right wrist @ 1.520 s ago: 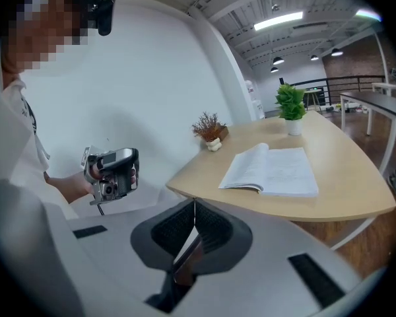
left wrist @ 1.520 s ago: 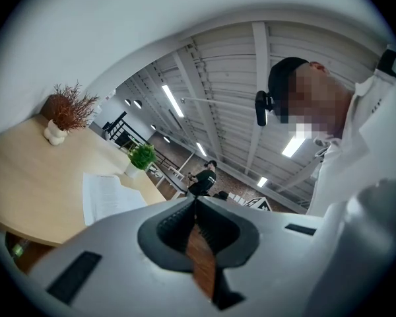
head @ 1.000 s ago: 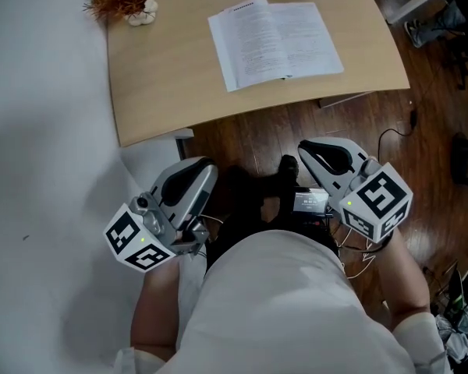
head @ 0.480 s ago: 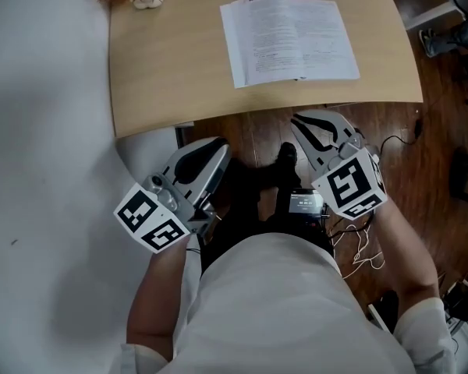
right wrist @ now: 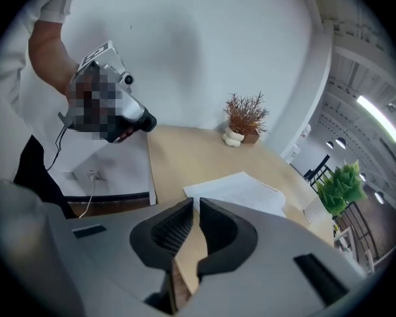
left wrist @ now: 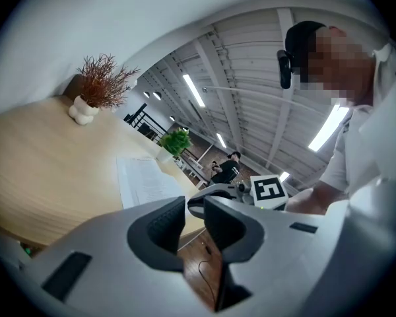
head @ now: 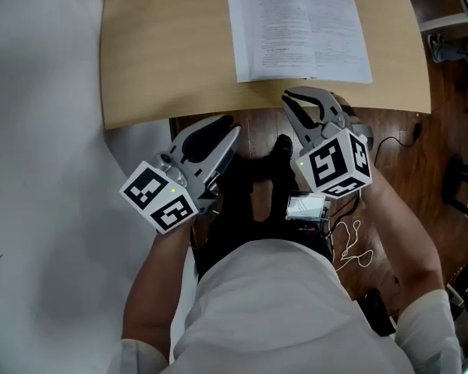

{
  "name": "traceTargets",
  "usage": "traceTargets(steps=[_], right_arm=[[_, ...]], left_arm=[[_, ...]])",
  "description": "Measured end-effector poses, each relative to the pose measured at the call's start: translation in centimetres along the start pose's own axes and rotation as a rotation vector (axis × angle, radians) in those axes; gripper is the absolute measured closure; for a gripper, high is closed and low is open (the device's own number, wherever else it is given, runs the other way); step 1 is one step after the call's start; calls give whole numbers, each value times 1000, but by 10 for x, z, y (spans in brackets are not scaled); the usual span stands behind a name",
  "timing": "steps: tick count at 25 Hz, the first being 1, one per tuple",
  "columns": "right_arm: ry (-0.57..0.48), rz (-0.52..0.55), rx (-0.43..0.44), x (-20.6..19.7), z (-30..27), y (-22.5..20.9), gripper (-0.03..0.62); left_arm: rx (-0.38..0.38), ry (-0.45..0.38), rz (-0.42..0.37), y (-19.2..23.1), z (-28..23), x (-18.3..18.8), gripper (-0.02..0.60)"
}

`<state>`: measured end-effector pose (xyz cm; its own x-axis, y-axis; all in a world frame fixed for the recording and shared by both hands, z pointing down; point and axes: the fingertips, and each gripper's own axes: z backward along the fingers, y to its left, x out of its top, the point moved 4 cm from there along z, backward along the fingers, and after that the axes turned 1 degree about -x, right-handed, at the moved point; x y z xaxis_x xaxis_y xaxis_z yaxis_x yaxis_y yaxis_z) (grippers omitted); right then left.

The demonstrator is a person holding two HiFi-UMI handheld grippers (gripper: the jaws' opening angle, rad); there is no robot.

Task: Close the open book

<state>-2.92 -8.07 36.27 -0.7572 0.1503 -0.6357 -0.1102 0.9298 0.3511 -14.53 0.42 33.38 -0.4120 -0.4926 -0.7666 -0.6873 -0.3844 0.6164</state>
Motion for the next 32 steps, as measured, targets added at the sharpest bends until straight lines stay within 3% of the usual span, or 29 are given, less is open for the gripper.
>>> traceTargets(steps=[2, 15, 32], right_arm=[[12, 45, 13, 0, -12, 2, 558], [113, 268, 49, -1, -74, 2, 556], [181, 294, 65, -9, -91, 0, 556]], left_arm=[[2, 10, 10, 6, -4, -5, 520], [0, 47, 53, 37, -25, -19, 521], [-28, 57, 72, 42, -30, -21, 521]])
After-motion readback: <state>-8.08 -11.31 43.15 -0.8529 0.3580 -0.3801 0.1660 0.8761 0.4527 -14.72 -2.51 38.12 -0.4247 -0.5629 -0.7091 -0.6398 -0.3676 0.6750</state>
